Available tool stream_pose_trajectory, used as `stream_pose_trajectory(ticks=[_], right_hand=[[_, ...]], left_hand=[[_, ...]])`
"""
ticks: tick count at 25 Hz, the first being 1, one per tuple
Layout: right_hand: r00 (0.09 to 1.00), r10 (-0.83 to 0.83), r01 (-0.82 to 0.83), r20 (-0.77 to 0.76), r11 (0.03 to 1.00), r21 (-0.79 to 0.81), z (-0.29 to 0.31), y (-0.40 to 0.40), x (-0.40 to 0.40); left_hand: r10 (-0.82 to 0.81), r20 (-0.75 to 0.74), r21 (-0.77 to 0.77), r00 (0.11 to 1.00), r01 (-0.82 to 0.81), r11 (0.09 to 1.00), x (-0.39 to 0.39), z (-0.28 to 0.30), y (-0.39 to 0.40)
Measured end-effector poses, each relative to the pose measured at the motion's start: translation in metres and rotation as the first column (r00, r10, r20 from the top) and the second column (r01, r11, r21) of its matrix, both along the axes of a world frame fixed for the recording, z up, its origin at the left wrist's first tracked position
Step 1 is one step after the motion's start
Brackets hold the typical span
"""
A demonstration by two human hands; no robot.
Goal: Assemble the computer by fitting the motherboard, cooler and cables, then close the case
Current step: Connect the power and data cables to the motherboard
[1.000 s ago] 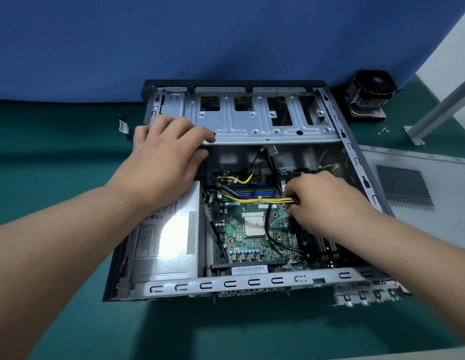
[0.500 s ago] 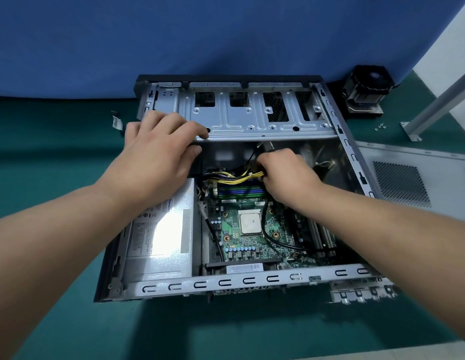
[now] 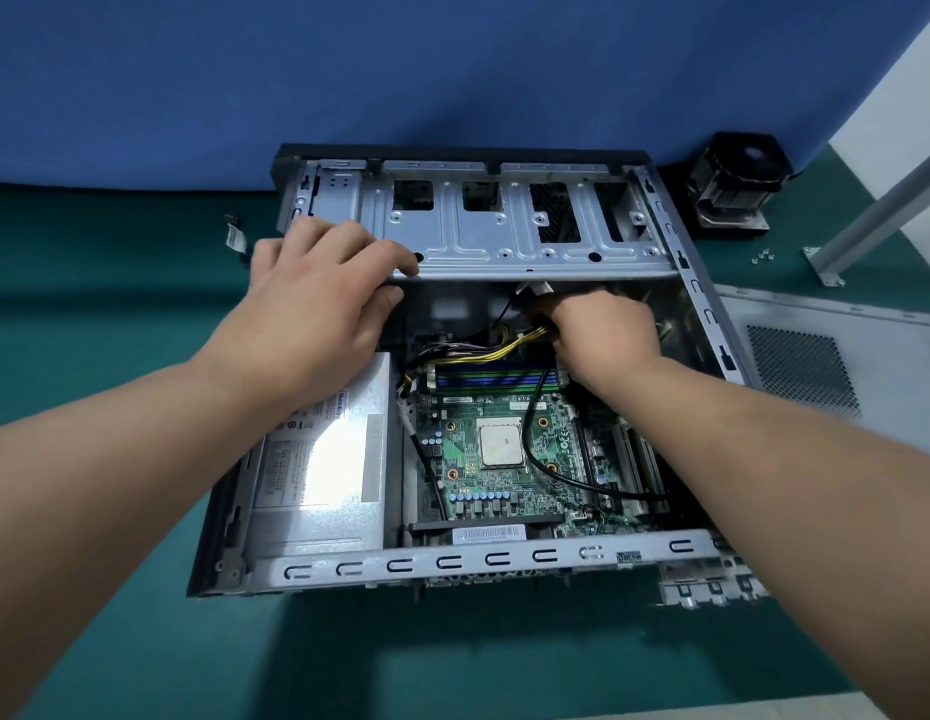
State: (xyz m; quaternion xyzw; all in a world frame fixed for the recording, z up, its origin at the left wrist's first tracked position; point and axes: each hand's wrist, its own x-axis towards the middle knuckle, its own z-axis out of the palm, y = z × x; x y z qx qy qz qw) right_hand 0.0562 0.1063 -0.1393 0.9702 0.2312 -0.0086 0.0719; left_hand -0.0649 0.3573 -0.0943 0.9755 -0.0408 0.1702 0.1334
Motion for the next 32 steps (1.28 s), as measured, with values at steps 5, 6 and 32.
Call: stream_pose_trajectory(ticks=[5, 6, 32], right_hand=[[0.999, 0.010, -0.008, -0.047, 0.999, 0.039, -0.003, 0.001, 0.005], [0.999, 0.014, -0.012, -0.042, 0.999, 0.044, -0.004, 0.001, 0.005], [0.991, 0.120, -0.120, -0.063, 0.993, 0.002, 0.007, 0.004, -0.014]], left_hand=[[0.000, 0.002, -0.013, 1.000, 0.000, 1.000, 0.000, 0.000, 0.001], [0.002, 0.001, -0.014, 1.000, -0.002, 1.000, 0.000, 0.000, 0.001], [0.017, -0.005, -0.012, 1.000, -0.017, 1.000, 0.001, -0.001, 0.003]])
